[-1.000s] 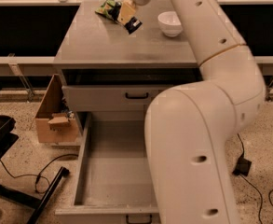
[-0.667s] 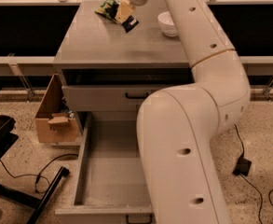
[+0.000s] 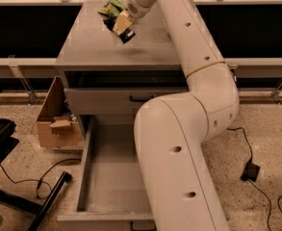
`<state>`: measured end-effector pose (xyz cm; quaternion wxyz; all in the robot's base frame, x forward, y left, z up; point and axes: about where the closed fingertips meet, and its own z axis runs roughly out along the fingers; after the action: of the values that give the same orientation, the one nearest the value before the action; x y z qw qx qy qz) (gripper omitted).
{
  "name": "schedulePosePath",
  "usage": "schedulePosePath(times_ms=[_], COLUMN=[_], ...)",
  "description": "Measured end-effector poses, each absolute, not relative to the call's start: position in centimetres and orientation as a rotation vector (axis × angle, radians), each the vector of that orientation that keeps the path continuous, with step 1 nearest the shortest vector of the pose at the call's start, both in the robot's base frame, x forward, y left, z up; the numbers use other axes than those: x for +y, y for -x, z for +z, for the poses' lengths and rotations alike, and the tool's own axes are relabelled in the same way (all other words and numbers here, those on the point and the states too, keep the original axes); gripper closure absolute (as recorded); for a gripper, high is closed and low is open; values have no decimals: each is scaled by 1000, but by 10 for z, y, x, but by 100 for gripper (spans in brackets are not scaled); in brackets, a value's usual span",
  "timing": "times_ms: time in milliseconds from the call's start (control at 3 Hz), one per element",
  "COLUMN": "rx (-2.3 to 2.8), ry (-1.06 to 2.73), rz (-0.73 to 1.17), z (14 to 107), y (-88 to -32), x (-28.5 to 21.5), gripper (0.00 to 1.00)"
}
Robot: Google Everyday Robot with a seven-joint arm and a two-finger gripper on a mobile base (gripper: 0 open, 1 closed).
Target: Pick rxbar blueberry from middle drawer and place on counter
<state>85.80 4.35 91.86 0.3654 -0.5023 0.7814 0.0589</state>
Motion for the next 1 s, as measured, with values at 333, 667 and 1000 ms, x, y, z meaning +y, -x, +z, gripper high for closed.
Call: schedulePosePath(times_ms=[333, 667, 1000], rx=[2009, 2009, 2009], ry=[1292, 1292, 1292], rz=[152, 152, 152], z=[919, 919, 919], y=[-858, -858, -858], x=[44, 44, 44], gripper=[51, 28, 0])
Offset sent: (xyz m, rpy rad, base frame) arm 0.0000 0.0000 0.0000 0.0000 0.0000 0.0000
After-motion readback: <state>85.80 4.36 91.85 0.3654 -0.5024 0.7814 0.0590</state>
